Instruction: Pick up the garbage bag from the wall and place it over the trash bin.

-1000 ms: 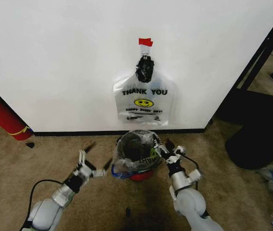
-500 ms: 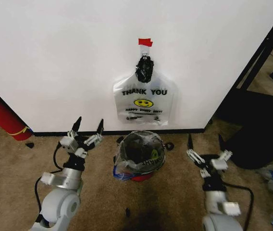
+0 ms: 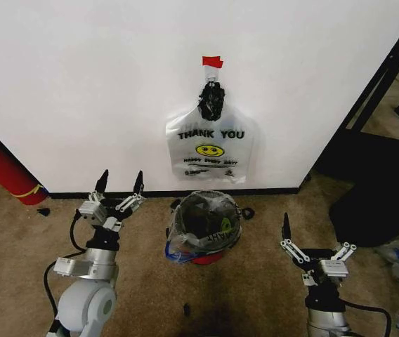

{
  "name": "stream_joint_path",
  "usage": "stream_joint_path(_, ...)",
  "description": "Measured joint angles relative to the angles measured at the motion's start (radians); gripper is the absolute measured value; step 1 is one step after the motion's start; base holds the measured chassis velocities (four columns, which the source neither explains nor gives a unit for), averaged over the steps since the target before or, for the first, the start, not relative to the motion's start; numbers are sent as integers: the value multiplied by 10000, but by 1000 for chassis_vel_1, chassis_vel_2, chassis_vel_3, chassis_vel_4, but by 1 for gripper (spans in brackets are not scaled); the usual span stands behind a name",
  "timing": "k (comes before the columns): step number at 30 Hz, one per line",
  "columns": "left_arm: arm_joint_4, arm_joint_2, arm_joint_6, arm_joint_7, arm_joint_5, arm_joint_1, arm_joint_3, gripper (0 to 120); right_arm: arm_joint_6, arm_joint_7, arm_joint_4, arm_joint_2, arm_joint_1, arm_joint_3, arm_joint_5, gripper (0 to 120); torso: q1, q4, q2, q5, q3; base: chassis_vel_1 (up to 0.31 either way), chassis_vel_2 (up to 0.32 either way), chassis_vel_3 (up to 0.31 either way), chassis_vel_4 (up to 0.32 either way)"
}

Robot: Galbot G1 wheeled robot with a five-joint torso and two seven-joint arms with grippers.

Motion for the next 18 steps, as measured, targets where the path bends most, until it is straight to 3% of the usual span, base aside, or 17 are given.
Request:
stream_joint_path(11, -81, -87, -124, 116, 83, 314, -99, 100, -3, -214, -146, -12, 252, -637, -155, 100, 1, -1, 0, -2, 0, 0, 0, 0, 0)
stream_joint_path(18, -334, -199, 73, 98, -300, 338, -29, 100, 169, -505, -262, -17, 375, -479, -290, 100, 0, 0, 0, 1, 0, 0, 0, 0, 0)
